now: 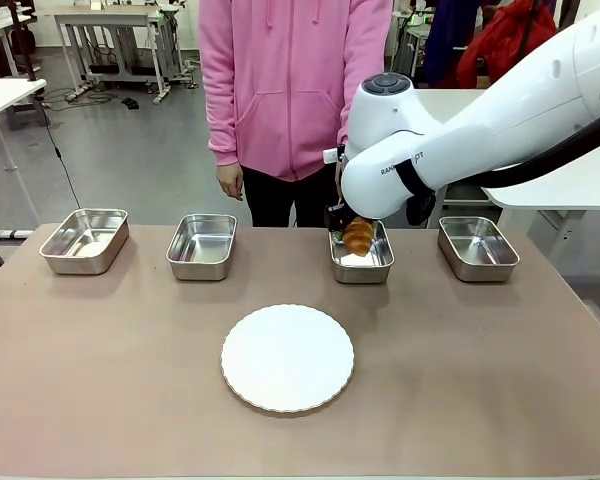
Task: Place the bread in the container.
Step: Place the Butter Roll into the Airtight Container indicated by the human.
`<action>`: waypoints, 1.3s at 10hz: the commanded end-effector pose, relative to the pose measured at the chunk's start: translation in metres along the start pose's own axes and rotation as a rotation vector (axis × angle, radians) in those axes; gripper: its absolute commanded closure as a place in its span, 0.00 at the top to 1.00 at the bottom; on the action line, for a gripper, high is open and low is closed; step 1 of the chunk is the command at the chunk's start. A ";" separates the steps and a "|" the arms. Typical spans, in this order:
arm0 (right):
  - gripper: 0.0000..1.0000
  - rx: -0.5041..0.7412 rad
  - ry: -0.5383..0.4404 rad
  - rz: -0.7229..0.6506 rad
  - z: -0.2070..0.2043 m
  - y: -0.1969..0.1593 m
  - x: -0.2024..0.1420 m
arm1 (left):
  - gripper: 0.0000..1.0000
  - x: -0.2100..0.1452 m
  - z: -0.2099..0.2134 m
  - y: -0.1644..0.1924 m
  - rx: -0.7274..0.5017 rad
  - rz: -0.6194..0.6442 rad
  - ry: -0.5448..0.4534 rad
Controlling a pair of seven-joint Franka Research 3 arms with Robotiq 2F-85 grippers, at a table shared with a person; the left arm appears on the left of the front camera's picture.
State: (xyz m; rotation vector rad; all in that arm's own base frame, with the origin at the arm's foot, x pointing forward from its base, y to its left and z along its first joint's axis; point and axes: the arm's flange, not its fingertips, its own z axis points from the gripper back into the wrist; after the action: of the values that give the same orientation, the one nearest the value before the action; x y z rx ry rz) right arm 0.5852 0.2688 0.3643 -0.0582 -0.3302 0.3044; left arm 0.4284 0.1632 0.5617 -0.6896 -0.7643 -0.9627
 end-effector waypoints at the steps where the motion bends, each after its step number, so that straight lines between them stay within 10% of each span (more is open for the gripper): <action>1: 0.75 -0.035 -0.039 -0.019 -0.001 -0.003 -0.001 | 1.00 0.001 0.001 -0.002 -0.001 -0.015 -0.005; 2: 1.00 -0.028 -0.043 0.028 -0.004 -0.006 -0.001 | 1.00 0.001 0.001 -0.002 -0.001 -0.015 -0.005; 13: 1.00 -0.008 -0.030 -0.006 -0.001 -0.013 0.002 | 1.00 0.001 0.001 -0.002 -0.001 -0.015 -0.005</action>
State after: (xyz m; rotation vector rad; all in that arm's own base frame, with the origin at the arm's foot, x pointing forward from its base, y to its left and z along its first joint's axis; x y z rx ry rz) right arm 0.5917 0.2567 0.3648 -0.0582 -0.3594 0.2862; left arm 0.4284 0.1632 0.5617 -0.6895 -0.7643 -0.9627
